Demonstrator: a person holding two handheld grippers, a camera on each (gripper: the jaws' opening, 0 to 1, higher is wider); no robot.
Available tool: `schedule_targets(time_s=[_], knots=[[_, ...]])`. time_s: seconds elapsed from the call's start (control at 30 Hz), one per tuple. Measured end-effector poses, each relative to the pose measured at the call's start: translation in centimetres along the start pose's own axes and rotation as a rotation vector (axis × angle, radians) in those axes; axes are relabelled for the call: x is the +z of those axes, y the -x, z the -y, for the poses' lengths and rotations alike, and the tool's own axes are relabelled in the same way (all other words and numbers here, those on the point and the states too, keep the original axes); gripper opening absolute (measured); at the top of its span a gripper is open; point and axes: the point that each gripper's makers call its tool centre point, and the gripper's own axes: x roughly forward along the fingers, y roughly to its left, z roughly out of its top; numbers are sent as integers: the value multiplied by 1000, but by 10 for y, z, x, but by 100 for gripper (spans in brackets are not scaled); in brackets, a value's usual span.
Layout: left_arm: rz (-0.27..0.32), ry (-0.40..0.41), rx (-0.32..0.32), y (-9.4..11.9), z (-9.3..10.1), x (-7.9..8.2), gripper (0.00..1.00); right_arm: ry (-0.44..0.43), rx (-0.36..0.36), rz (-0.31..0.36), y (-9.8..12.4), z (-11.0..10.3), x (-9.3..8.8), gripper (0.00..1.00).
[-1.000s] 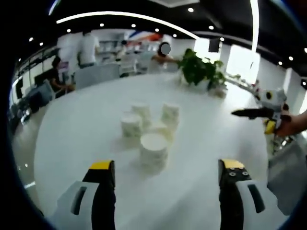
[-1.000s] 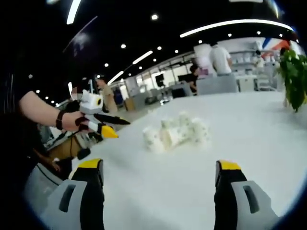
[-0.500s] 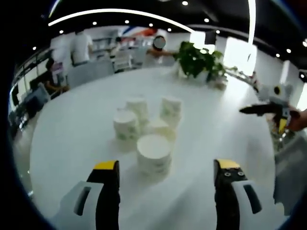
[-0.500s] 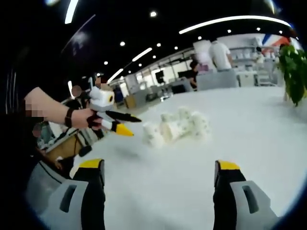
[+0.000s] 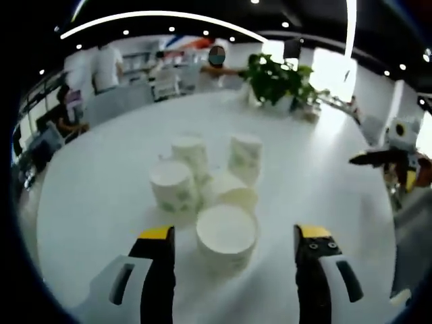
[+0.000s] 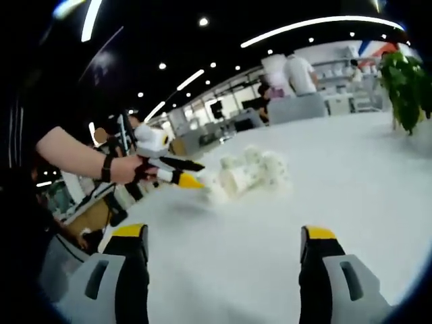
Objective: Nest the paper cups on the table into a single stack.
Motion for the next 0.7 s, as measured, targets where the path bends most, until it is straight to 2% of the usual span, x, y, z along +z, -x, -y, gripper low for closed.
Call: schedule_targets(time_s=[0.27,0.37,0.5,0.63,0.7], knots=[[-15,-6,-21,-7,-1,2,62,-20,-12,-10,5,4,-8,90],[-33,-27,-34,-8,0,-1,55,-22,-17,-5,5,4,-7,90],[-47,-57,-37,-10,0,-5,52,-26,-20,-3,6,5,-6,90],[-51,-77,-51,-7,4,-6,39,-31,-17,6,6,2,-5,90],[-51,-82,-54,-6,5,-6,37,-27,-15,-3,5,2,-6,90]])
